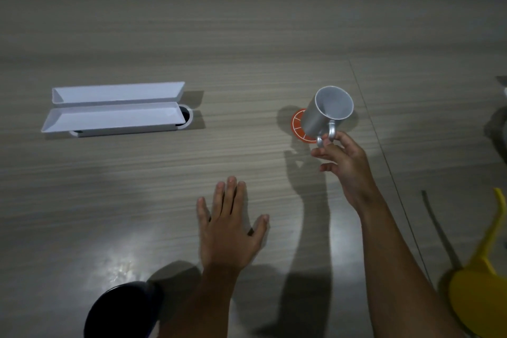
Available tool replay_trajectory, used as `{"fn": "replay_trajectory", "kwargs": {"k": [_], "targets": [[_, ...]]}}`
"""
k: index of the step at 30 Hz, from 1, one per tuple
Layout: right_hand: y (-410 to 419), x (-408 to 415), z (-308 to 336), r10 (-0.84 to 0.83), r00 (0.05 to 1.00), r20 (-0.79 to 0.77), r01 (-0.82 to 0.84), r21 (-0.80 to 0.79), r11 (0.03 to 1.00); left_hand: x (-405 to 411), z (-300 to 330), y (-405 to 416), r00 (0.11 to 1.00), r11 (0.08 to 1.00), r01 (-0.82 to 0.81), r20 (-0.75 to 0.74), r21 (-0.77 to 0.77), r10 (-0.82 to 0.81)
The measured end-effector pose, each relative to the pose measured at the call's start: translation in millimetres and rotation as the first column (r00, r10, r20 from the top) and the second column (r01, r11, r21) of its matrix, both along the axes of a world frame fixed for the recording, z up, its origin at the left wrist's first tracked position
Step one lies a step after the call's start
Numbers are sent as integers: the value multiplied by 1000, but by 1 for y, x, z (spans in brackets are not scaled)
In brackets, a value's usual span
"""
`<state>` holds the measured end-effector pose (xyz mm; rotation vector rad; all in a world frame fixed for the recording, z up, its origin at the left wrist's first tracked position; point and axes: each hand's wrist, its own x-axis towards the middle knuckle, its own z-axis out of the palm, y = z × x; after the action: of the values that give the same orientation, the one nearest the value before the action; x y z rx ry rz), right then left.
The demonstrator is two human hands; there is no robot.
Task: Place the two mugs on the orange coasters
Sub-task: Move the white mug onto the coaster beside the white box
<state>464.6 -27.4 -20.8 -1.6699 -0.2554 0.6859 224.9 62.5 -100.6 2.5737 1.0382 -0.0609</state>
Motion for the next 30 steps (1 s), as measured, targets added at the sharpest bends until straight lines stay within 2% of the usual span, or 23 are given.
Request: {"fn": "replay_trajectory", "kwargs": {"k": [30], "targets": [[10, 14, -26, 1, 1000, -1, -1, -56, 998, 0, -2, -1, 1000, 1000, -16, -8, -10, 16]]}}
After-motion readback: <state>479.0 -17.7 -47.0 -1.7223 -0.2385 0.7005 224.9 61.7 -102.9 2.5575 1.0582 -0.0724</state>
